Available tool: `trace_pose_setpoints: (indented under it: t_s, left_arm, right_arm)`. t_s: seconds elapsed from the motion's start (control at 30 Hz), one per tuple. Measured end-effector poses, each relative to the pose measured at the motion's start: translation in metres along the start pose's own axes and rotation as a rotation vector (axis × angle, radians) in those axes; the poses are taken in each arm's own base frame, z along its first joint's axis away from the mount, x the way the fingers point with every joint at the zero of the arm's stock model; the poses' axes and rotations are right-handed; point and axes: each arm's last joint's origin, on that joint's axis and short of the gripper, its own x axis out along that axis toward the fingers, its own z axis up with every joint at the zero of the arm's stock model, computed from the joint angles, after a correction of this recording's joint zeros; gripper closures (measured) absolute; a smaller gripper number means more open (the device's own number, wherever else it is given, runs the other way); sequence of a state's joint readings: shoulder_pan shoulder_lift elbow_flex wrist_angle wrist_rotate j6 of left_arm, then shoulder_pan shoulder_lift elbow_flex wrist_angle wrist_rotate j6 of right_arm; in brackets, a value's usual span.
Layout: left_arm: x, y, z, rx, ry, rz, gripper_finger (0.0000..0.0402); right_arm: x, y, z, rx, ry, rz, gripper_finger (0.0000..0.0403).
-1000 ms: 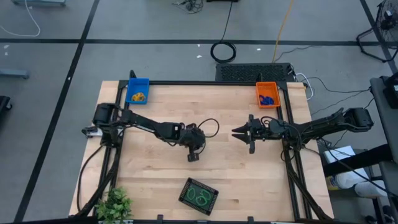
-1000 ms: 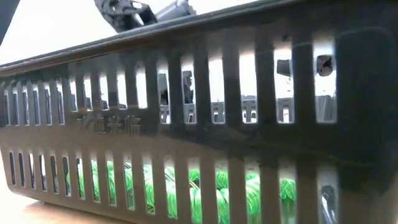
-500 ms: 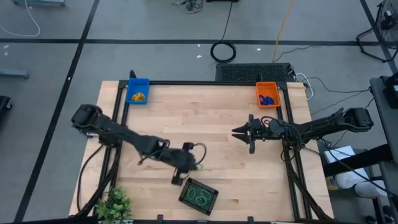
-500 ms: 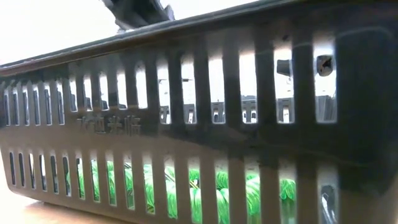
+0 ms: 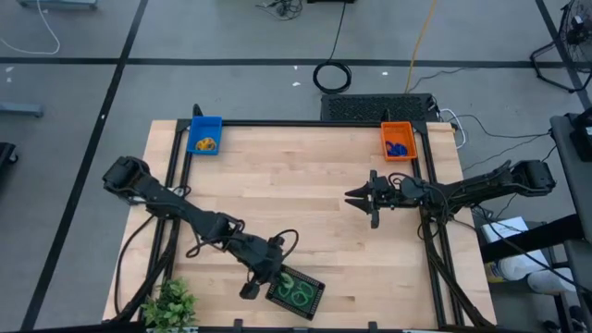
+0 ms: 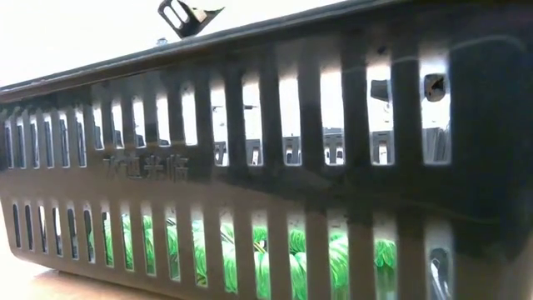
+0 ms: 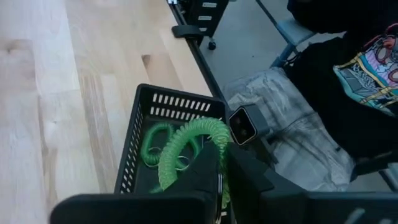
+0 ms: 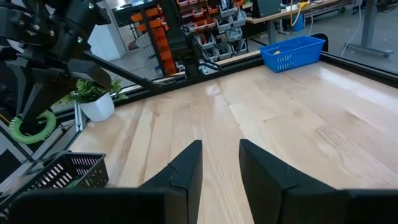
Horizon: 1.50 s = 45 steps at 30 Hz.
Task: Sort spring keychains into baskets
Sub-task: Put the green spring keychain into the black basket, then return to Home Position
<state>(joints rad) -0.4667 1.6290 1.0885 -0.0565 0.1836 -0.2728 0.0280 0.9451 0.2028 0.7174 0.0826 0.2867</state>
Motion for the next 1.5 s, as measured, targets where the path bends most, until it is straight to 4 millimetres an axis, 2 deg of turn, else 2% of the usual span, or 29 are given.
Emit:
trace_pose_setpoints:
  t_s: [0.13, 0.33, 0.47, 0.63, 0.77, 0.87, 1.03, 1.5]
  left_arm:
    - [0.002, 0.001, 0.000, 0.013, 0.000, 0.000, 0.0371]
    - [0.002, 0.000, 0.003, 0.041, -0.026, -0.018, 0.0387]
    - [0.003, -0.003, 0.004, 0.061, -0.042, -0.037, 0.0379]
    - [0.018, -0.002, 0.000, 0.101, -0.056, -0.089, 0.0366]
    - [0.032, 0.008, -0.006, 0.103, -0.032, -0.100, 0.0369]
    - [0.033, 0.016, -0.006, 0.079, -0.030, -0.083, 0.0367]
    - [0.032, 0.023, -0.004, 0.019, -0.033, -0.068, 0.0341]
    - [0.029, 0.022, -0.007, 0.033, -0.001, -0.065, 0.0257]
  right_arm:
    - [0.000, 0.000, 0.000, 0.000, 0.000, 0.000, 0.0312]
    - [0.000, 0.000, 0.000, -0.001, -0.001, 0.000, 0.0312]
    - [0.000, 0.000, 0.000, -0.001, -0.001, 0.000, 0.0312]
    - [0.000, 0.000, 0.000, 0.000, -0.001, 0.000, 0.0312]
    - [0.000, 0.000, 0.000, 0.000, -0.003, 0.001, 0.0312]
    - [0.000, 0.000, 0.000, 0.000, -0.003, 0.001, 0.0312]
    - [0.000, 0.000, 0.000, 0.000, -0.003, 0.001, 0.0312]
    - [0.000, 0.000, 0.000, 0.000, -0.003, 0.001, 0.0312]
